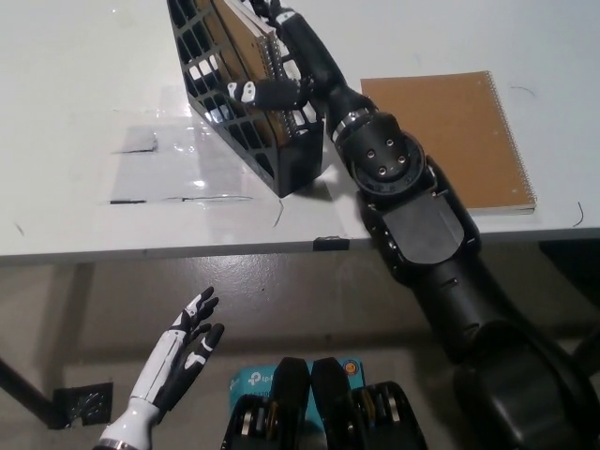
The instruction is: Use the right hand to pick up a book from the book holder on the left side and put it on another book on the right side
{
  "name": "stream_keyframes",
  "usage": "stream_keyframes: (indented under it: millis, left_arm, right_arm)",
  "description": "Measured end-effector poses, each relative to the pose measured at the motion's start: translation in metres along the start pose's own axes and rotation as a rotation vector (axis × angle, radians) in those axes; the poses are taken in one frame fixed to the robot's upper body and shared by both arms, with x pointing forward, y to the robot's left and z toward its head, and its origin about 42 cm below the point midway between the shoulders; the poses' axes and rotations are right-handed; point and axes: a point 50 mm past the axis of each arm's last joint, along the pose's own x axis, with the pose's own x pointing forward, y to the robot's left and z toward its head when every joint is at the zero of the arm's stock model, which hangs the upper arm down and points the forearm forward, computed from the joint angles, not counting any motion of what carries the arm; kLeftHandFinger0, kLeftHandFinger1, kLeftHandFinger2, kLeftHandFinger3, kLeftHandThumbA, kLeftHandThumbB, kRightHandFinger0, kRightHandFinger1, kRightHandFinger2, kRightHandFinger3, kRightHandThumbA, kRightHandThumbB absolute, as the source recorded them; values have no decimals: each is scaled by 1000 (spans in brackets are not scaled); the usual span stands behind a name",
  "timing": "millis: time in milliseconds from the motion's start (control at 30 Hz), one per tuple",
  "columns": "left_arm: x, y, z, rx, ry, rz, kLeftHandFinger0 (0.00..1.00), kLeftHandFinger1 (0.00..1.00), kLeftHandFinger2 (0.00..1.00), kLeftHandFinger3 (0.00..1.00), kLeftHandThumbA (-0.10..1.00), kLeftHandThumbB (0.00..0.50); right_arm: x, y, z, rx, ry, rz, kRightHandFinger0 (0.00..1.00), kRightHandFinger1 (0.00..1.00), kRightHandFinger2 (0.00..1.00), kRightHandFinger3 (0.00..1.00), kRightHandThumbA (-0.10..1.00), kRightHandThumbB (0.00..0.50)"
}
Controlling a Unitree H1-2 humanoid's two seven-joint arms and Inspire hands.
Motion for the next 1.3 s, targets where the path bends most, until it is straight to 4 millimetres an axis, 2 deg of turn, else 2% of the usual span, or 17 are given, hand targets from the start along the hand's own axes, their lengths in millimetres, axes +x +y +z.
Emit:
stream_keyframes:
  millis: [300,467,567,633,667,700,733,767,800,833,867,933,1000,1100,1133,1167,1300]
  left_arm:
    - [0,0,0,7,1,-1,950,1000,1000,1000,887,161]
    - [0,0,0,12,1,-2,948,1000,1000,1000,904,172]
    - [0,0,0,16,1,-3,947,1000,1000,1000,908,176]
    - [0,0,0,18,1,-3,947,1000,1000,1000,911,180]
    - [0,0,0,19,1,-3,947,1000,1000,1000,911,181]
    - [0,0,0,20,2,-3,947,1000,1000,1000,908,179]
    - [0,0,0,21,2,-3,947,1000,1000,1000,907,179]
    - [0,0,0,22,2,-3,946,1000,1000,1000,908,176]
    - [0,0,0,22,2,-3,946,1000,1000,1000,909,175]
    - [0,0,0,24,2,-4,946,1000,1000,1000,908,171]
    - [0,0,0,24,2,-4,945,1000,1000,1000,906,171]
    - [0,0,0,26,1,-4,944,1000,1000,1000,911,177]
    - [1,0,0,27,1,-3,948,1000,1000,1000,911,180]
    - [1,1,1,28,0,-3,951,1000,1000,1000,910,183]
    - [1,1,1,29,-1,-3,952,1000,1000,1000,909,184]
    - [2,1,1,29,-2,-3,953,1000,1000,1000,909,194]
    - [5,2,3,30,-6,-3,942,1000,1000,1000,912,207]
  right_arm:
    - [-2,0,-21,24,79,4,967,1000,1000,1000,912,360]
    - [-1,1,-31,31,126,11,998,1000,1000,1000,931,307]
    - [2,1,-32,30,142,15,993,1000,1000,1000,949,297]
    - [3,1,-34,33,152,16,944,992,1000,1000,941,261]
    - [3,1,-34,34,155,16,898,940,1000,1000,935,253]
    - [3,0,-35,35,156,14,685,706,806,925,903,238]
    - [4,0,-35,35,158,11,655,677,779,896,899,236]
    - [4,0,-35,35,160,6,86,135,263,473,874,226]
    - [4,0,-35,36,160,2,3,69,275,447,859,224]
    - [5,-1,-35,42,160,-10,0,3,116,253,781,205]
    - [6,-2,-34,44,156,-17,0,0,44,151,643,201]
    - [7,-4,-31,68,139,-58,0,0,37,41,381,205]
    - [7,-5,-30,89,133,-95,0,0,39,2,281,206]
    - [7,-5,-29,141,130,-166,0,12,281,61,205,183]
    - [7,-5,-28,165,128,-183,0,42,387,143,177,174]
    - [7,-4,-28,201,127,-201,0,70,448,192,208,170]
    - [8,-2,-26,303,123,-241,0,130,525,286,212,201]
